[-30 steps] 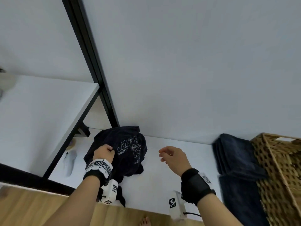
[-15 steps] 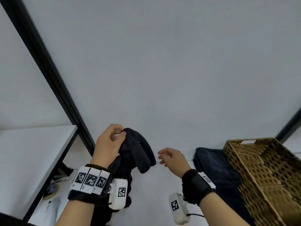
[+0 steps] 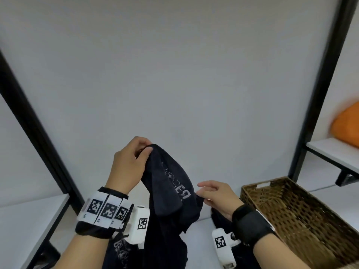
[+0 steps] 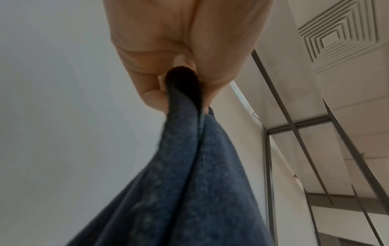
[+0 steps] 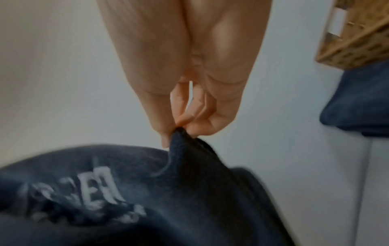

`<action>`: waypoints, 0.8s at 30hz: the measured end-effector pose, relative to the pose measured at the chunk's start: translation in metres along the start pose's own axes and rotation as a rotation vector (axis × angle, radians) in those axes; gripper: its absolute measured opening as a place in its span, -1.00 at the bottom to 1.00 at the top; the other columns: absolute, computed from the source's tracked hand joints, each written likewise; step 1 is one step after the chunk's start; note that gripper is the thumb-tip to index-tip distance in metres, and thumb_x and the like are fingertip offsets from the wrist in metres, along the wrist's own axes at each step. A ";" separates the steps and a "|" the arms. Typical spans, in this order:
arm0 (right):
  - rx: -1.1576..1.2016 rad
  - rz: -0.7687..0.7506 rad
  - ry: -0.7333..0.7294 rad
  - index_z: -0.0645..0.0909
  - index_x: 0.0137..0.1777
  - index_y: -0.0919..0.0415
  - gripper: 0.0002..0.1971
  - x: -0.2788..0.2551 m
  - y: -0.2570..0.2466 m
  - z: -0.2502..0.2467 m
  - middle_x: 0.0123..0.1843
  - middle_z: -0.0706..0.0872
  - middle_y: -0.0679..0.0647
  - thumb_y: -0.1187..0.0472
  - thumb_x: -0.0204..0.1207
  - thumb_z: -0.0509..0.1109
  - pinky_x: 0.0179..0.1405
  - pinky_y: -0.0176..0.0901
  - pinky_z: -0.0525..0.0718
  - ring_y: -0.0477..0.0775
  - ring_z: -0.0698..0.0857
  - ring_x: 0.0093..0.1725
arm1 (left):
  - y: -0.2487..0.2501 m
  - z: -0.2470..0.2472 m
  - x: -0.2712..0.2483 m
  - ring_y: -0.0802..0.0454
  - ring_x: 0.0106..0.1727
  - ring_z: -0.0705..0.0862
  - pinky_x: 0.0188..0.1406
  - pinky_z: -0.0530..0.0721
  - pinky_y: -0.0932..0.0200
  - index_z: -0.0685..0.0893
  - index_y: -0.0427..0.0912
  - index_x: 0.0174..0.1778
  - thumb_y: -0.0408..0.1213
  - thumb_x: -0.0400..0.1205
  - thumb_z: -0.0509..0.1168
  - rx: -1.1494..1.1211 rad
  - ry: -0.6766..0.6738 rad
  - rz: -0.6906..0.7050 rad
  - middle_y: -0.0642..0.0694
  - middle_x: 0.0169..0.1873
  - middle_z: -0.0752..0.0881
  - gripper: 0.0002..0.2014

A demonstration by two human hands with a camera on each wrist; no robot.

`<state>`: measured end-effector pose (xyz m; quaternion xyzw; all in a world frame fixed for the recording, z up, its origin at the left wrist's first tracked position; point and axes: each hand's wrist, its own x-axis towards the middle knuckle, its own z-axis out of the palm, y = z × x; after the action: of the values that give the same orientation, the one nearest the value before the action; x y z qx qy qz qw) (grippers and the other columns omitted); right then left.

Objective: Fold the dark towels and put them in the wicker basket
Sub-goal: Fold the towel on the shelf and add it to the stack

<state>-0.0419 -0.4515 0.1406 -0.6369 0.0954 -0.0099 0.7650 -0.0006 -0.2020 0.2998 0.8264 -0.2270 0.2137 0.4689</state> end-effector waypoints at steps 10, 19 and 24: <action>0.224 -0.026 0.279 0.75 -0.04 0.33 -0.87 -0.038 0.027 -0.022 -0.27 0.81 0.17 0.51 0.47 0.50 -0.17 0.01 0.82 0.11 0.80 -0.26 | -0.079 0.000 -0.087 -0.09 -0.13 0.65 -0.23 0.44 0.17 0.61 -0.14 -0.14 -0.39 0.70 0.22 0.366 0.046 -0.353 -0.06 -0.22 0.67 -0.86; 0.306 0.176 0.231 0.71 0.09 0.40 -0.82 -0.070 0.094 -0.021 -0.02 0.80 0.35 0.52 0.51 0.45 -0.15 -0.15 0.79 0.16 0.82 -0.09 | -0.170 0.044 -0.189 -0.19 -0.04 0.61 -0.02 0.56 -0.01 0.51 -0.24 0.01 -0.35 0.75 0.12 0.152 -0.112 -0.906 -0.26 -0.05 0.66 -0.91; 0.305 0.335 0.147 0.69 0.19 0.36 -0.76 -0.076 0.124 -0.026 0.00 0.83 0.27 0.52 0.56 0.39 -0.18 -0.22 0.78 0.11 0.85 -0.03 | -0.182 0.051 -0.214 -0.10 -0.19 0.63 -0.26 0.62 0.09 0.62 -0.31 0.05 -0.42 0.74 0.20 -0.384 0.005 -1.237 -0.27 -0.12 0.67 -0.90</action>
<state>-0.1340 -0.4428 0.0253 -0.4869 0.2525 0.0565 0.8343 -0.0613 -0.1261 0.0316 0.7053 0.2581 -0.1384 0.6456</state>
